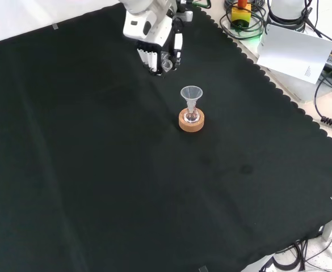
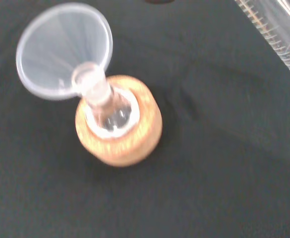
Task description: Put the graduated cylinder back on the table.
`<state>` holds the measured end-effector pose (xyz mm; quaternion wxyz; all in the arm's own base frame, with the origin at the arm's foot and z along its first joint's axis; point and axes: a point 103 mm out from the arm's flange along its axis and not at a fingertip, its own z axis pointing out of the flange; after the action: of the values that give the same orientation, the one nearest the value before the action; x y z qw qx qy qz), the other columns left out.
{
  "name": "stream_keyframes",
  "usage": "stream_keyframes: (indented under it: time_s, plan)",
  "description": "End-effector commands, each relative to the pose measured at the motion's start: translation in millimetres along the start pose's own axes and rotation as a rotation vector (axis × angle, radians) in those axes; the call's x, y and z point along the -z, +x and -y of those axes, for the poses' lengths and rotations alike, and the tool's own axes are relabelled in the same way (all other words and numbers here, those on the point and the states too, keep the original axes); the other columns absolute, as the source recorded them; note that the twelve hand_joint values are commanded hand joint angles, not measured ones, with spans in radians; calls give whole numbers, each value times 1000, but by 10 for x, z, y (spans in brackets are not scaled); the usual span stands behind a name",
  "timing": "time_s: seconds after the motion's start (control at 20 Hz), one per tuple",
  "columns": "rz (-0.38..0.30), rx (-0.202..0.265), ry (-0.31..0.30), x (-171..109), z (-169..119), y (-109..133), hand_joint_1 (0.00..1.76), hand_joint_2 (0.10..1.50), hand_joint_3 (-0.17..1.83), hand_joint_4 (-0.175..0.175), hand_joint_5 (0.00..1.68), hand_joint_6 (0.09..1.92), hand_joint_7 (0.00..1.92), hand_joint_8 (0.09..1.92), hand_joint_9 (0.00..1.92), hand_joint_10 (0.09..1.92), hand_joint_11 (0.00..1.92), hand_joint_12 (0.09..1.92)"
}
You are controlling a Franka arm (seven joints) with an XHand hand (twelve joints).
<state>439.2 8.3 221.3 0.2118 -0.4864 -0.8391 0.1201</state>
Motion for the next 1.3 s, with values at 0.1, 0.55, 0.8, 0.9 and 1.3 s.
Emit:
stream_keyframes:
  time_s: [0.1,0.55,0.8,0.9,1.3]
  plan:
    - [-59,60,-117,71,-306,-84,1256,1125,0,-175,947,1051,982,1033,1438,87,1217,788]
    - [-179,143,-304,4,-719,-198,1257,1124,-1,-175,949,1048,984,1030,1437,87,1214,788]
    - [-233,189,-320,-21,-935,-241,1257,1124,0,-175,949,1048,984,1030,1436,87,1213,788]
    - [-255,209,-340,-37,-1011,-267,1257,1124,0,-175,949,1048,984,1030,1434,87,1212,788]
    - [-335,264,-427,-57,-1254,-372,1256,1126,0,-175,946,1052,979,1035,1426,87,1200,787]
